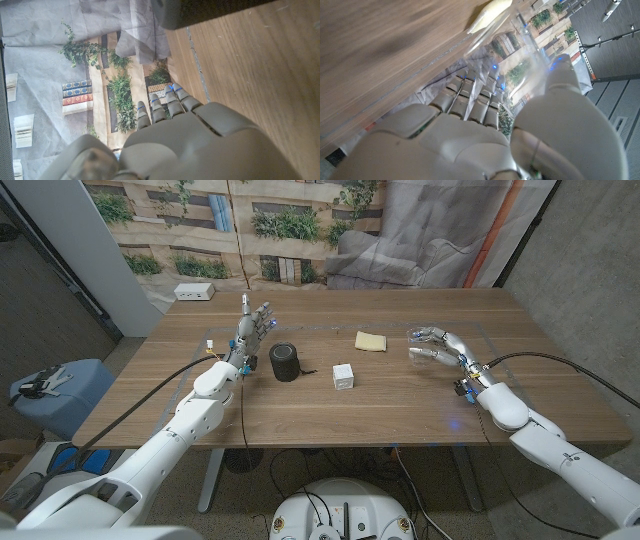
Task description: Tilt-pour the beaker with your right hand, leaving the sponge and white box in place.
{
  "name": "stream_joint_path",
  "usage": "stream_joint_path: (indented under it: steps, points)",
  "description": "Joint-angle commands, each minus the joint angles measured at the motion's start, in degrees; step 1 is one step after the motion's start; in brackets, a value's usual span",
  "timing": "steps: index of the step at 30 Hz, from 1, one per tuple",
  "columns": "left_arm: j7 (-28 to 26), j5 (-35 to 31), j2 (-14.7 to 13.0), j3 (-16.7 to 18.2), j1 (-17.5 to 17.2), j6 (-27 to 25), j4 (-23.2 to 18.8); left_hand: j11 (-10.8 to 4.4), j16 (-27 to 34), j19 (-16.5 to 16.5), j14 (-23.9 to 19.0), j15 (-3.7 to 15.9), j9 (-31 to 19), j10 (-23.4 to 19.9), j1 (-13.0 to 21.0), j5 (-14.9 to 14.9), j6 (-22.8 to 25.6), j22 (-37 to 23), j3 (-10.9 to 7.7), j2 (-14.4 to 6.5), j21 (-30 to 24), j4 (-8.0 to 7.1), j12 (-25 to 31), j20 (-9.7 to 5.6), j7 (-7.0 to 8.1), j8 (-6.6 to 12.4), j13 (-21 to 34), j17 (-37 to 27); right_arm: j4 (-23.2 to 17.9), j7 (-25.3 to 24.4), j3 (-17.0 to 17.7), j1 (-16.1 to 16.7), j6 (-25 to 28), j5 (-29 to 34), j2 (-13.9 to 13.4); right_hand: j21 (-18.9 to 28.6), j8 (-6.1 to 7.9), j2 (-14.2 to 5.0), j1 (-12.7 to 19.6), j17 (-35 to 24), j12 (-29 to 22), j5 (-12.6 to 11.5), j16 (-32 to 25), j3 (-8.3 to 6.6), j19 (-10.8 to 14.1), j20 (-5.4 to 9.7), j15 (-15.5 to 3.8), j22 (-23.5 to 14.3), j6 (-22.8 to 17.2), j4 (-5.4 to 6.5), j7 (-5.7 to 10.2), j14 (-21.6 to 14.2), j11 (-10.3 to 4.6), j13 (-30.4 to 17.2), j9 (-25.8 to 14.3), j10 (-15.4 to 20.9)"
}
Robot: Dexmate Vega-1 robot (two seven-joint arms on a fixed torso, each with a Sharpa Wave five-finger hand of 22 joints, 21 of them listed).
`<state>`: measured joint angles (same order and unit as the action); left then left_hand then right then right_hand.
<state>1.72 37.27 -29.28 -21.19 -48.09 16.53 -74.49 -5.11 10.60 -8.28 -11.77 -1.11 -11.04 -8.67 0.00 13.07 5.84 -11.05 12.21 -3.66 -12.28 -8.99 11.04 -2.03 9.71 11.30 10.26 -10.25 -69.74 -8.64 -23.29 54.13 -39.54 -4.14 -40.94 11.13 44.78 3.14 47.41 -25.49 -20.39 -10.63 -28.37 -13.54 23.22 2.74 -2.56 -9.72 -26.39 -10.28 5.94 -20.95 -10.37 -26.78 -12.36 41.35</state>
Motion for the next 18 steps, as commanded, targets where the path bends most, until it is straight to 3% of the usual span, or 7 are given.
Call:
stream_joint_path:
  steps: [1, 7, 18]
  points:
    - [0.01, 0.01, 0.0, 0.02, -0.01, -0.02, -0.05, -0.02, 0.25, -0.33, -0.29, 0.0, -0.23, -0.55, 0.08, 0.25, 0.0, -0.18, 0.49, -1.45, -0.41, 0.0, 0.33, -0.55, 0.53, 0.2, 0.17, -0.31, 1.44, -3.57, -1.17, -0.23, -0.14, 3.83, 1.28, -0.01, -0.58, -7.23, 10.32, -0.12, 0.51, 0.17, 0.14, -0.78, -0.44, 1.0, -8.8, -0.25, -5.93, 0.26, 6.72, 0.61, -2.0, 0.02, -0.07, 1.84]
    - [0.0, 0.0, 0.0, 0.02, -0.01, -0.02, -0.05, 0.01, 0.25, -0.35, -0.3, -0.08, -0.23, -0.56, 0.08, 0.25, 0.09, -0.18, 0.5, -1.45, -0.41, 0.0, 0.34, -0.59, 0.53, 0.24, 0.17, -0.31, 2.6, -7.58, -1.94, -0.52, 0.42, 7.6, 2.28, -0.04, -0.99, -7.06, 11.43, -0.15, 0.75, 0.22, 0.12, -0.88, -0.94, 1.14, -8.71, -0.25, -5.34, 0.29, 6.74, 1.22, -2.07, -0.06, 0.0, 2.2]
    - [0.01, -0.01, 0.03, 0.0, 0.02, 0.0, 0.01, 0.1, 0.27, -0.33, -0.35, 0.03, -0.23, -0.52, 0.08, 0.25, 0.03, -0.18, 0.5, -1.45, -0.41, -0.01, 0.32, -0.58, 0.55, 0.21, 0.17, -0.31, 3.14, -9.67, -3.46, -0.43, 2.3, 8.13, 3.09, -0.01, -1.08, -7.11, 11.49, -0.26, 0.82, 0.34, -0.13, -0.71, -1.13, 1.3, -8.29, -0.25, -5.42, 0.73, 6.73, 1.28, -2.08, -0.05, 0.02, 2.86]
